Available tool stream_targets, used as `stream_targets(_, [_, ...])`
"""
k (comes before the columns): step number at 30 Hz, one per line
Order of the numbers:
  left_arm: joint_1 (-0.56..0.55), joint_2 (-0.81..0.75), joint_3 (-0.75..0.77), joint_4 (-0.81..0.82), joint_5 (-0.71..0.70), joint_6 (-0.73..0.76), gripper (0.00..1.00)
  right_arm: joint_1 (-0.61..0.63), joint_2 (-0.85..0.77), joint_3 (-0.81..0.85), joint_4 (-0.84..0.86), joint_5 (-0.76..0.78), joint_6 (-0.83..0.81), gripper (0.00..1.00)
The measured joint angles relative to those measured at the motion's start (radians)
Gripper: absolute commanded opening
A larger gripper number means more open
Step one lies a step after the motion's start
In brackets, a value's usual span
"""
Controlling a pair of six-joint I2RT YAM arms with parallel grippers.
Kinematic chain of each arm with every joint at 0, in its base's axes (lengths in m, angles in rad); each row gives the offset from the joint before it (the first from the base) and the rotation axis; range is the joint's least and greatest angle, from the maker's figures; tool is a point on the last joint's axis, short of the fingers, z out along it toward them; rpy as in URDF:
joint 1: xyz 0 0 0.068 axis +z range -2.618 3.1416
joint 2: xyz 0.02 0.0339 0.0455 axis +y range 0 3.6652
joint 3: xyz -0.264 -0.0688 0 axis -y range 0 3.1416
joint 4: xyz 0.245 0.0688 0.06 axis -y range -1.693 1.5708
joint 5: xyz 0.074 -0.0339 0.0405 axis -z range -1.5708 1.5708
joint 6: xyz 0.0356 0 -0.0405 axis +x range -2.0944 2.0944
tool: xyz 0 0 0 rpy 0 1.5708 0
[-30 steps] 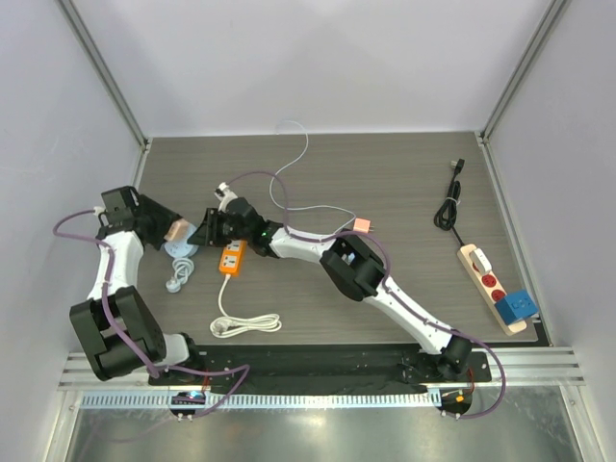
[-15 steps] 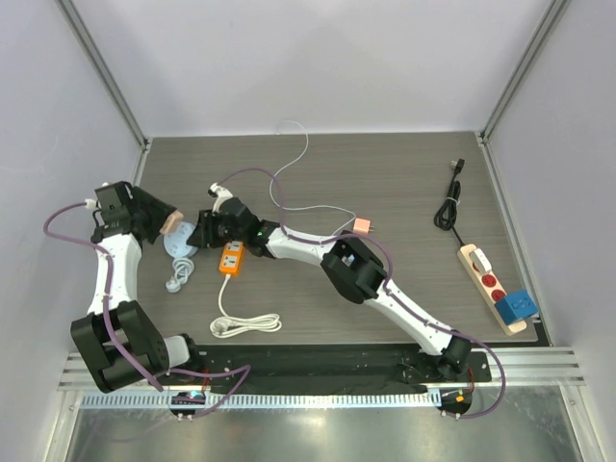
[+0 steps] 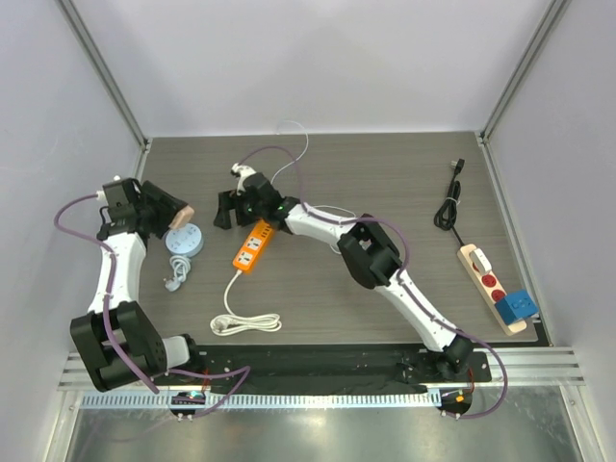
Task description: Pull the plug off the socket
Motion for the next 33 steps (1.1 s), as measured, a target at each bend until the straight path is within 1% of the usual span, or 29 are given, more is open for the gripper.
stream_targets(4, [-0.021, 0.026, 0.0, 0.015, 0.028, 0.014, 0.0, -0.044, -0.096, -0.146, -0.007, 0.016, -0.027, 0.88])
stream_targets(9, [-0.064, 0.056, 0.0, 0.015, 0.056, 0.034, 0.0, -0.035, -0.245, -0.324, 0.006, 0.049, -0.082, 0.89])
stream_targets(13, [-0.084, 0.057, 0.003, 0.016, 0.071, 0.05, 0.0, -0.017, -0.393, -0.486, 0.1, 0.053, -0.102, 0.9])
stream_targets(16, [-0.091, 0.058, 0.01, 0.015, 0.08, 0.055, 0.0, -0.007, -0.465, -0.568, 0.199, 0.05, -0.091, 0.89])
stream_targets(20, [-0.105, 0.067, 0.023, 0.018, 0.099, 0.069, 0.0, -0.008, -0.484, -0.629, 0.311, 0.034, -0.047, 0.89])
stream_targets(28, [-0.147, 0.083, 0.027, 0.043, 0.145, 0.079, 0.0, -0.016, -0.488, -0.754, 0.435, 0.003, 0.059, 0.89])
stream_targets(33, [-0.154, 0.1, 0.027, 0.048, 0.164, 0.079, 0.0, -0.016, -0.49, -0.802, 0.552, -0.018, 0.148, 0.9])
